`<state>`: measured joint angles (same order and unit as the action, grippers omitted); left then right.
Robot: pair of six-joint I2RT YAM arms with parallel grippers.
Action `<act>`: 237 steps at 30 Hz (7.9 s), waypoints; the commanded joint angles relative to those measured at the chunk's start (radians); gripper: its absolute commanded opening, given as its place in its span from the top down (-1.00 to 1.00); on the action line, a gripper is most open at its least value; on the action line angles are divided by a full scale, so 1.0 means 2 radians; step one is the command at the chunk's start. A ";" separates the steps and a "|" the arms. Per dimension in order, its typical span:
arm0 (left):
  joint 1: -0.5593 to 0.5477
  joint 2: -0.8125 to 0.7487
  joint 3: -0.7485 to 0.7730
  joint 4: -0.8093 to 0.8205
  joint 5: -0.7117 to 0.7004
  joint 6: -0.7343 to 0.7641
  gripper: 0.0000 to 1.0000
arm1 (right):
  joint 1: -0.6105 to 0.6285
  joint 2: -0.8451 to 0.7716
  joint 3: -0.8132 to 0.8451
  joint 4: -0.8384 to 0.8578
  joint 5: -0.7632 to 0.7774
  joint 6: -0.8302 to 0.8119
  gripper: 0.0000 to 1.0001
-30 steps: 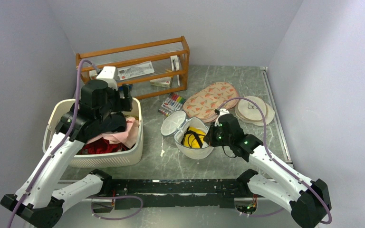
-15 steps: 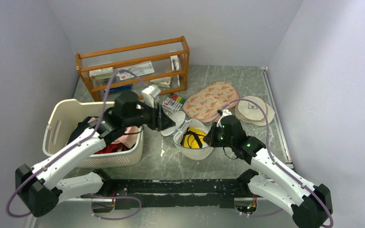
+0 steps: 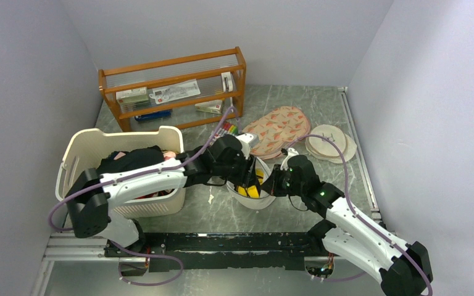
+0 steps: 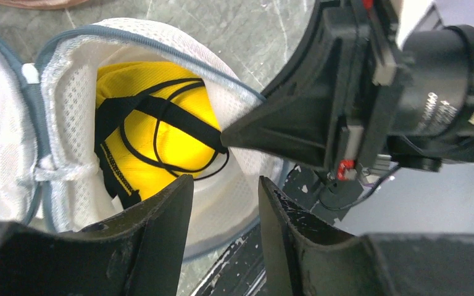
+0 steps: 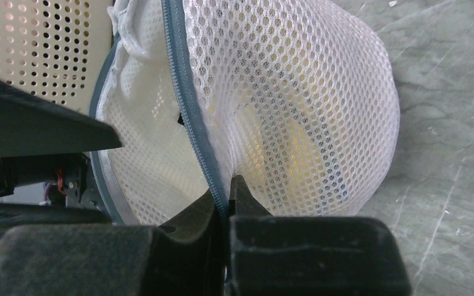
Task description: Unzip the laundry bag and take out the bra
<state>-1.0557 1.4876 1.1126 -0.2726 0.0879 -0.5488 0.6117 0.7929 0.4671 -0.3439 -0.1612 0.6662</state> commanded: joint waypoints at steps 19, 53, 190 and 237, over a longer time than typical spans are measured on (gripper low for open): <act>-0.014 0.097 0.014 0.049 -0.119 -0.067 -0.06 | 0.000 -0.043 -0.032 0.017 -0.038 0.009 1.00; -0.014 0.076 0.035 0.057 -0.066 0.016 0.86 | 0.000 -0.021 -0.020 0.009 0.019 -0.009 1.00; 0.412 -0.298 -0.074 0.024 0.244 -0.031 -0.98 | -0.001 -0.028 0.069 -0.089 0.187 0.011 1.00; 0.097 0.181 0.003 0.066 -0.241 -0.052 0.02 | 0.000 -0.089 0.051 -0.110 0.209 0.057 0.93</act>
<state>-0.8486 1.7920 1.0809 -0.1036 -0.3195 -0.6842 0.6117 0.6331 0.5808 -0.5941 0.2642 0.7982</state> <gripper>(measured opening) 0.490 0.033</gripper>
